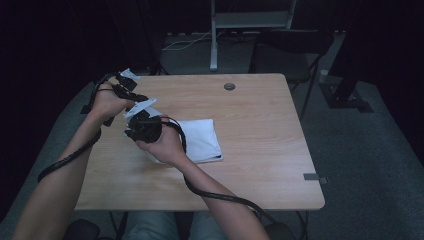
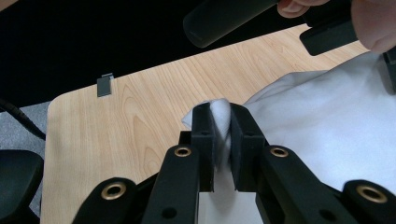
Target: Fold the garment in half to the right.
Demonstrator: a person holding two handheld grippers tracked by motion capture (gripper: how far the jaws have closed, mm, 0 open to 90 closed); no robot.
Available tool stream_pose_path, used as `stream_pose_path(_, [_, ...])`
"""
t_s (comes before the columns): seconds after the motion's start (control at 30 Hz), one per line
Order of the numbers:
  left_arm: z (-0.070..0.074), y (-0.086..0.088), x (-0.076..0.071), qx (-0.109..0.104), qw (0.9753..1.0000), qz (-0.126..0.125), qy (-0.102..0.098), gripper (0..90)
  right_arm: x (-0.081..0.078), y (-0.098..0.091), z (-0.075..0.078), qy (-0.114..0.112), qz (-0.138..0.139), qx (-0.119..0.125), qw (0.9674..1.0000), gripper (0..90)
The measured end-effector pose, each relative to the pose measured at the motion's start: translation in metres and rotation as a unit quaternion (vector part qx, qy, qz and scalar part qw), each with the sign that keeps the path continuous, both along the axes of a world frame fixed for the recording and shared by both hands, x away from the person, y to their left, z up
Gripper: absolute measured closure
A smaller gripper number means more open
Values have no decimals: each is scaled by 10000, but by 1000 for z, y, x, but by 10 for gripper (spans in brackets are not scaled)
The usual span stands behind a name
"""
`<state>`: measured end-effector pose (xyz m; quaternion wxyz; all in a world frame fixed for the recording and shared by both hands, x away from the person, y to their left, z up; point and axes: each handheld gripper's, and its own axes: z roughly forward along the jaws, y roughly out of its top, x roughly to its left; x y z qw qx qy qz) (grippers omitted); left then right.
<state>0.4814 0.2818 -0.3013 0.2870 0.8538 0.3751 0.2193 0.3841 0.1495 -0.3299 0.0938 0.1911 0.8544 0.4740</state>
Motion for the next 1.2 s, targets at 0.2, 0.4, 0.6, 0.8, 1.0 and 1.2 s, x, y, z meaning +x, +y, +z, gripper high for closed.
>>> stream_pose_path(0.2, [1,-1,1,-17,10000,25,-1,862,0,-1,-1,6,-12,15,10000,822])
stream_pose_path(0.4, [0,-1,1,-37,10000,37,7,862,0,-4,-2,30,-40,22,10000,822])
stream_pose_path(0.6, [0,-5,3,-61,10000,47,32,862,1,-9,-1,19,-81,24,10000,822])
stream_pose_path(0.8, [3,-9,4,-30,10000,20,20,862,2,-15,3,-12,-123,47,9999,822])
stream_pose_path(1.0, [5,-13,5,-14,10000,2,31,862,3,-20,4,-11,-168,35,9999,822])
stream_pose_path(1.2, [5,-17,6,-21,10000,-5,35,862,4,-25,4,-1,-199,7,9998,822])
